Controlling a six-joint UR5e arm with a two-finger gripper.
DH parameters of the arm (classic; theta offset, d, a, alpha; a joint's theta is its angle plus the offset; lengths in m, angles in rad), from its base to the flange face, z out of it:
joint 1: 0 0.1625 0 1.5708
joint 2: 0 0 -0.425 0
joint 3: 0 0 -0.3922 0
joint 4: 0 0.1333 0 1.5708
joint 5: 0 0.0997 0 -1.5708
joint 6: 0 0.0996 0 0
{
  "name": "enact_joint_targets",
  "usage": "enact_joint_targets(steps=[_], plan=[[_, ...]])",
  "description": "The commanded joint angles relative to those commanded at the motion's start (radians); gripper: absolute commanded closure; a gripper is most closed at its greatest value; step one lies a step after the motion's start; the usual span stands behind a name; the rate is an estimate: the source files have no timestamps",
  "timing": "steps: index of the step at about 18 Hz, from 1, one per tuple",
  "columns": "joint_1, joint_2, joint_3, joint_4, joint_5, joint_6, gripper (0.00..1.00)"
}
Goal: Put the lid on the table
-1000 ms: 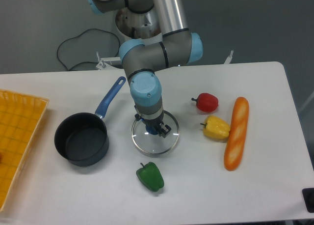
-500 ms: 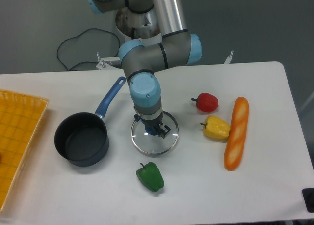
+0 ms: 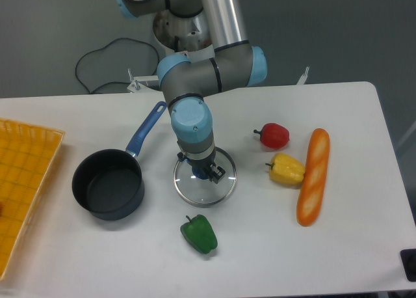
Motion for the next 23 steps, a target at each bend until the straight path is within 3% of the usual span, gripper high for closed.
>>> enact_joint_targets(steps=[11,15,23], plan=[[-0.002,-0.008,0.002,0.0,0.002,0.002,0.58],[-0.002,-0.009,0.005,0.0,0.002,0.003,0.43],[-0.003,-0.014,0.005,0.0,0.005,0.003,0.35]])
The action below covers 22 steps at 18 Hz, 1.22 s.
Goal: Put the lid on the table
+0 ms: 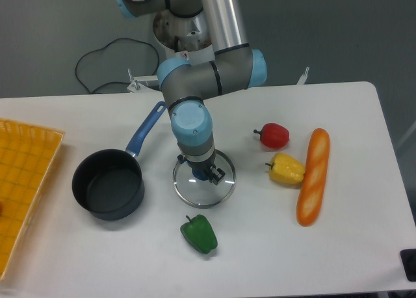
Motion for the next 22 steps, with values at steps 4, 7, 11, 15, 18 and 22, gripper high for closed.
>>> enact_joint_targets(steps=[4,7,11,15,18,22], plan=[[0.0,-0.008,0.005,0.0,0.003,0.002,0.28],[0.0,-0.011,0.006,-0.002,0.003,0.003,0.24],[0.0,-0.008,0.015,-0.002,0.002,0.005,0.05],[-0.002,0.003,0.055,-0.006,0.002,-0.002,0.0],[-0.009,0.015,0.089,-0.005,0.002,-0.008,0.0],[-0.023,0.029,0.165,-0.005,0.0,-0.011,0.0]])
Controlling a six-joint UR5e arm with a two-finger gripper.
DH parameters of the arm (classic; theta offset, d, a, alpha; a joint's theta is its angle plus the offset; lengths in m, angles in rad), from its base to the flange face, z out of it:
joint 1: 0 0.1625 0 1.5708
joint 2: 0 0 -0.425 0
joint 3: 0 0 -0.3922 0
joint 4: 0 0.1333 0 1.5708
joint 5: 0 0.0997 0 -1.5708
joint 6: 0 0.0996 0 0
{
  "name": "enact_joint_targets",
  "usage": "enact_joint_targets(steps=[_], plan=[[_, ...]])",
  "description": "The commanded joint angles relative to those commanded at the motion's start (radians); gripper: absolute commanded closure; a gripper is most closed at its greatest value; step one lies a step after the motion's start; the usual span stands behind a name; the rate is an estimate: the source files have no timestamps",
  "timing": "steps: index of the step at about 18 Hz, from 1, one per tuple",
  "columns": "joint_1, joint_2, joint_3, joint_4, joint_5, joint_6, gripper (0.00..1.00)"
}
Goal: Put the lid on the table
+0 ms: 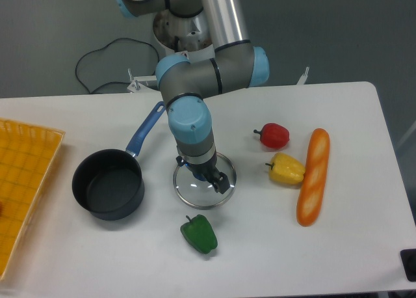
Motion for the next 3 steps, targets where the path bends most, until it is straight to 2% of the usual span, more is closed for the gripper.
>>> enact_joint_targets(steps=[3], plan=[[0.005,0.008,0.032,-0.003,-0.012,0.003,0.0]])
